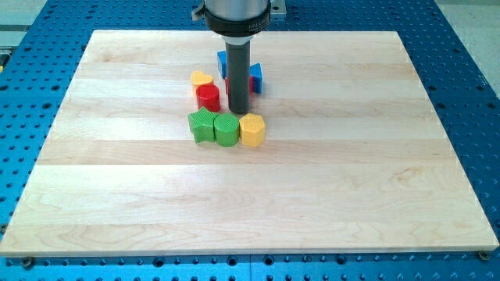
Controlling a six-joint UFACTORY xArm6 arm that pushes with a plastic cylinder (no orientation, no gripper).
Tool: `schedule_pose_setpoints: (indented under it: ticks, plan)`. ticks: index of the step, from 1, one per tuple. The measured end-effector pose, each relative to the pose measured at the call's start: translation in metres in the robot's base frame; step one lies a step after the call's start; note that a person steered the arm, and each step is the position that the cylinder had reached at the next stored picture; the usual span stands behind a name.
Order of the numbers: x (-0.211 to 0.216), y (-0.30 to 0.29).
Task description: Move the red star to the triangle
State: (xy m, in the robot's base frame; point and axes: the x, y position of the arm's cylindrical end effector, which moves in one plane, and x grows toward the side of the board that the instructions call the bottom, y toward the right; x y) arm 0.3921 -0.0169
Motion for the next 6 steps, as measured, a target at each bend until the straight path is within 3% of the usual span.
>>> schedule_pose_setpoints:
  ticks: [4,6]
  plan:
    - [-0.001,-0.043]
    - [-0.01,-0.034]
